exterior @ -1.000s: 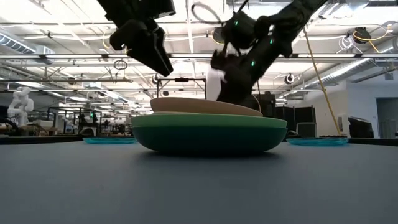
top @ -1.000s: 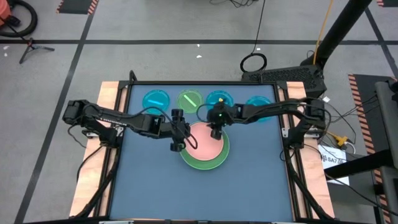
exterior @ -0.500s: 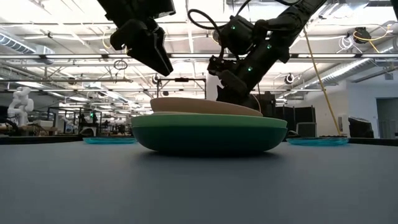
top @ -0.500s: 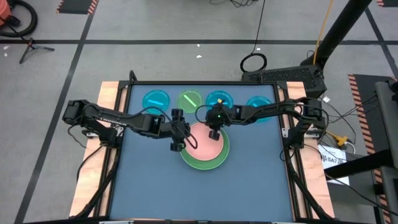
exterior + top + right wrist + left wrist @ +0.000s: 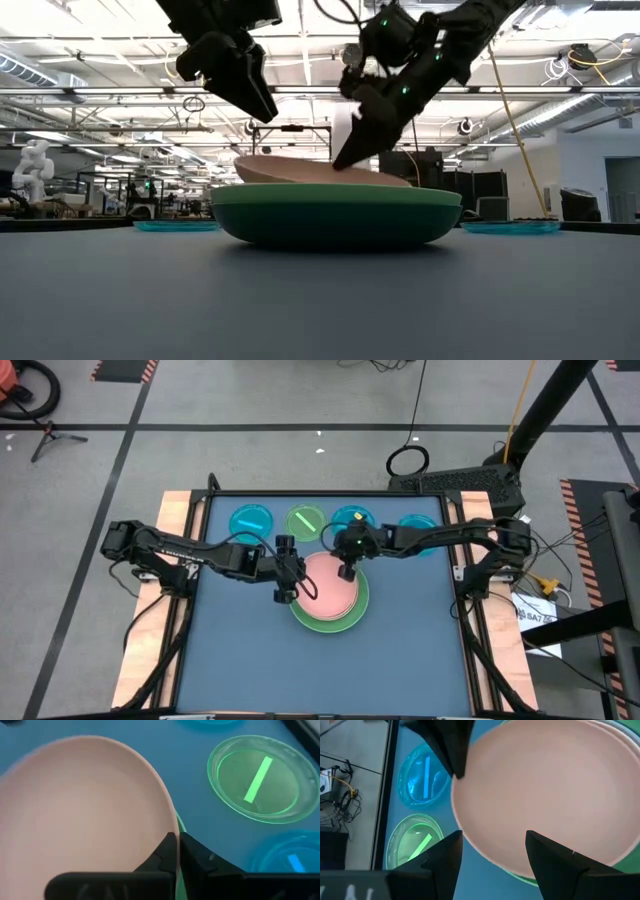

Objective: Stack plastic plates
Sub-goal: Remove the orange plate from the stacked plates

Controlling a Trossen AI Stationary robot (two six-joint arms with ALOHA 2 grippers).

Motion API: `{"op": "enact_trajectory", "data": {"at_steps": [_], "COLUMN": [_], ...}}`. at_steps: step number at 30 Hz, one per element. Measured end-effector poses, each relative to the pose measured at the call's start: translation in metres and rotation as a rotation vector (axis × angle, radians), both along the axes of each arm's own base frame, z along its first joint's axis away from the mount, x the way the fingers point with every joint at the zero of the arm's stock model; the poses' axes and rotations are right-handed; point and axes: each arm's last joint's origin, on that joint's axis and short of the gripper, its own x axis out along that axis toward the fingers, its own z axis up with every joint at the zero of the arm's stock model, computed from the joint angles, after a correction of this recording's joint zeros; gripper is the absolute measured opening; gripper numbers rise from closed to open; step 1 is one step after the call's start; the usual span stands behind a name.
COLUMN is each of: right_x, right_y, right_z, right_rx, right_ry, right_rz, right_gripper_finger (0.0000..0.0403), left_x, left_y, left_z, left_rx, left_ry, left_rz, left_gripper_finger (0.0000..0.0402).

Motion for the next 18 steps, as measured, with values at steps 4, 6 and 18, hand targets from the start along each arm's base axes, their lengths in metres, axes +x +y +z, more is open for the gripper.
{"op": "enact_trajectory", "data": {"at_steps": [4, 6, 18], "right_x": [-0.013, -0.023, -0.112], "right_y": [0.001, 0.002, 0.007], "right_z": [0.019, 0.030, 0.072], "right_rx": [0.003, 0.006, 0.047], "right_ry": [-0.004, 0.005, 0.268], "right_rz": [-0.005, -0.010, -0.220], "right_gripper_finger": [0.0003, 0.0003, 0.0001], "left_x": [0.000, 0.000, -0.001], "left_y": [0.000, 0.000, 0.001], "left_z": [0.000, 0.000, 0.000], "left_rx": [0.002, 0.004, 0.055], "left_ry": [0.002, 0.004, 0.004], "left_rz": [-0.001, -0.004, 0.031], "left_gripper_finger": [0.0223, 0.0223, 0.0223]}}
